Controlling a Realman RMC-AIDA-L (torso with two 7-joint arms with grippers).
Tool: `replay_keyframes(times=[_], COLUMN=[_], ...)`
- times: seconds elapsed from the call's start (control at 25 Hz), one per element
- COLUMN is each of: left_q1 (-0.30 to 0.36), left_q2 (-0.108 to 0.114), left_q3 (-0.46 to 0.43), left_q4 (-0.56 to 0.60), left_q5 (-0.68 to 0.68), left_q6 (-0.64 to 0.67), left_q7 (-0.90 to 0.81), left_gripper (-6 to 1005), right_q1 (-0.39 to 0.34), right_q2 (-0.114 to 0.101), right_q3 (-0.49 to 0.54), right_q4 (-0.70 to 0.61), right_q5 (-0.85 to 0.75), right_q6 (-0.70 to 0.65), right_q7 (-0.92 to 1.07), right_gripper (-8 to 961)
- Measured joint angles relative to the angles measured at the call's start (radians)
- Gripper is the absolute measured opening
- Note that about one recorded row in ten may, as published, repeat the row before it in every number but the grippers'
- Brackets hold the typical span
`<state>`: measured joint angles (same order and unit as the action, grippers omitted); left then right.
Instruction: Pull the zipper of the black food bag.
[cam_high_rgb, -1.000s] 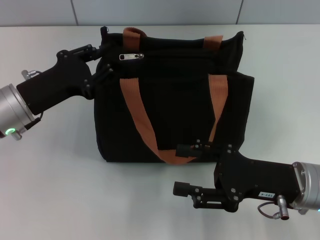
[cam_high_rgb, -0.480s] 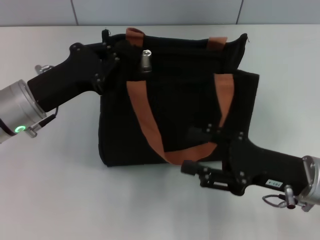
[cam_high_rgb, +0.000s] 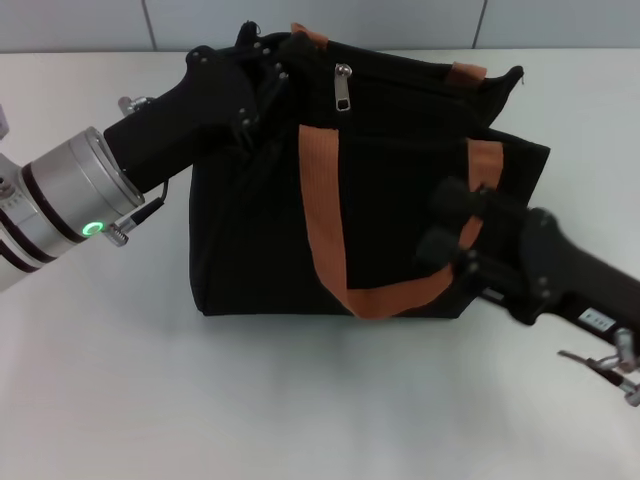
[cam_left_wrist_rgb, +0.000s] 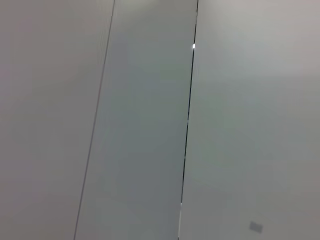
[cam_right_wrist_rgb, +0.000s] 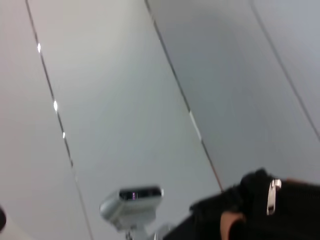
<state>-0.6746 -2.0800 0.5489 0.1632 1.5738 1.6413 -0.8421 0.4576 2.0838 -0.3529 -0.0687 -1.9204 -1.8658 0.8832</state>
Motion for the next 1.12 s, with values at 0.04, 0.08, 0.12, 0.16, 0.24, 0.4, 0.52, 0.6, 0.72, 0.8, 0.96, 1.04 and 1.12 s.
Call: replay_keyframes(times=[0.04,0.08,0.12,0.16,0.24,0.4,0.52,0.6,0.72,0.8,0.96,1.04,1.12], left_q1=[0.001,0.002,0.003,0.004,0.004,-0.006,-0.016,-0.016,-0.037,-0.041,-0.060,-0.070,-0.076], left_q2=[0.000,0.000,0.000,0.000,0.000,0.000,0.000,0.000,0.000,0.000,0.000,0.000,0.000], left_q3=[-0.002,-0.003,-0.005,-0.005,-0.003,0.000,0.000,0.000,0.000,0.000,0.000,0.002,0.004], left_q4=[-0.003,-0.004,-0.005,-0.005,-0.007,-0.033,-0.056,-0.056,-0.071,-0.073,-0.085,-0.089,-0.093], left_q5=[-0.001,-0.002,-0.002,-0.002,-0.002,-0.002,-0.002,-0.002,0.004,0.004,0.006,0.007,0.007], left_q6=[0.000,0.002,0.005,0.011,0.025,0.042,0.051,0.051,0.053,0.053,0.048,0.043,0.041], left_q7=[0.001,0.001,0.002,0.002,0.003,0.031,0.062,0.062,0.066,0.066,0.066,0.066,0.066], left_gripper=[22,22,22,22,22,22,22,22,22,22,22,22,22], right_q1=[-0.001,-0.001,0.004,0.010,0.018,0.057,0.088,0.093,0.102,0.106,0.124,0.131,0.144], right_q2=[0.000,-0.001,-0.001,-0.001,-0.001,0.001,0.002,0.002,0.005,0.005,0.005,0.005,0.005], right_q3=[0.023,0.050,0.105,0.127,0.138,0.162,0.164,0.164,0.178,0.180,0.182,0.183,0.183], right_q4=[0.000,0.000,0.000,0.000,0.002,0.010,0.038,0.042,0.063,0.066,0.072,0.076,0.082], right_q5=[0.000,0.000,0.000,0.000,0.000,0.000,0.001,0.001,0.001,0.001,0.002,0.002,0.002], right_q6=[-0.010,-0.015,-0.018,-0.021,-0.026,-0.023,0.019,0.025,0.040,0.048,0.085,0.103,0.136], right_q7=[0.028,0.070,0.183,0.237,0.292,0.421,0.445,0.447,0.439,0.438,0.438,0.438,0.438], right_gripper=[729,729,729,729,728,727,658,588,509,488,446,425,404])
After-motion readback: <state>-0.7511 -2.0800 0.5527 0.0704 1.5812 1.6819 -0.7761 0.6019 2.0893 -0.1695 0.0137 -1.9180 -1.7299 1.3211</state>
